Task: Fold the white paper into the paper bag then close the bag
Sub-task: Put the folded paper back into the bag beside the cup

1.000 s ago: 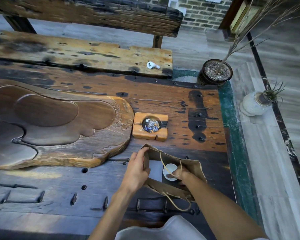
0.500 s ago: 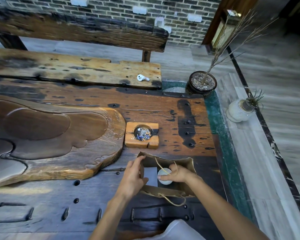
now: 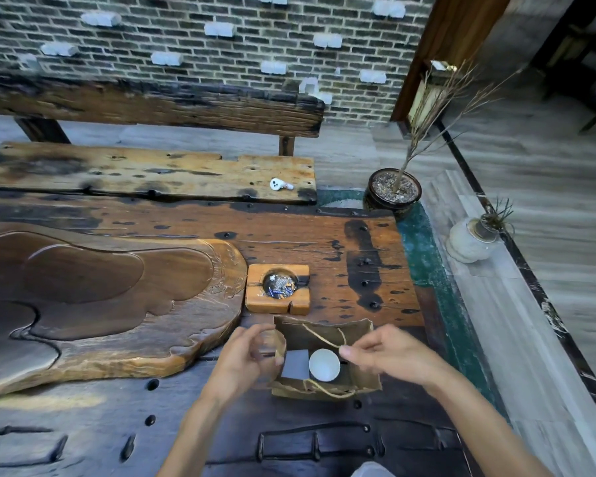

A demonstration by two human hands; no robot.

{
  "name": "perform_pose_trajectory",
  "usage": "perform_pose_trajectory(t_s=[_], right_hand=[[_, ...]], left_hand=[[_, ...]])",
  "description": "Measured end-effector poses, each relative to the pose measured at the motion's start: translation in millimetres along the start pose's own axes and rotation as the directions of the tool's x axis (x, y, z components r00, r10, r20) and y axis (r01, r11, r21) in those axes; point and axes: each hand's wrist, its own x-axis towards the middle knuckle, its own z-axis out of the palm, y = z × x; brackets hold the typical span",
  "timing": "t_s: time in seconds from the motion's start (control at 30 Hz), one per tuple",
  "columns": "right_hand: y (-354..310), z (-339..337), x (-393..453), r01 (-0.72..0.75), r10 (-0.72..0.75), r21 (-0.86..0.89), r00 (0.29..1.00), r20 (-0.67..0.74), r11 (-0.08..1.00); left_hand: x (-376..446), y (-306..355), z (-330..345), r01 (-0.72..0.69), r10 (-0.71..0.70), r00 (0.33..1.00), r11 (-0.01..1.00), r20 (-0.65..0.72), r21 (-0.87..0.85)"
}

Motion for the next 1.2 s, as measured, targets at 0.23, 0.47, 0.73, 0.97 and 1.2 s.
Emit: perform_pose_trajectory(t_s=[0.23, 0.47, 0.73, 0.97, 1.2], right_hand=[[37.0, -36.0, 1.9, 0.024, 0.035, 0.381, 0.989, -0.147, 0.924], [102.9, 0.3, 70.3, -0.287, 0.385, 0.722, 0.922, 0.030, 0.630], [92.3, 21.1, 93.7, -0.445, 0.541, 0.655, 0.838, 0.065, 0.611], [79.7, 23.0, 98.4, -0.463, 0.501, 0.642, 0.854, 0.138, 0.612], [98.3, 19.9, 103.3, -0.393, 0.406, 0.743, 0.897, 0.178, 0.541]], left_hand=[[12.1, -2.9, -9.8, 0.197, -0.203, 0.979, 0.960, -0.015, -0.197], [46.3, -17.8, 19.5, 0.579, -0.505, 0.815, 0.703, 0.284, -0.412], [61.8, -27.7, 47.8, 0.700, -0.619, 0.713, 0.655, 0.330, -0.283], [76.6, -67.4, 50.3, 0.719, -0.580, 0.686, 0.633, 0.439, -0.288], [62.5, -58.0, 45.2, 0.669, -0.491, 0.738, 0.621, 0.463, -0.407]])
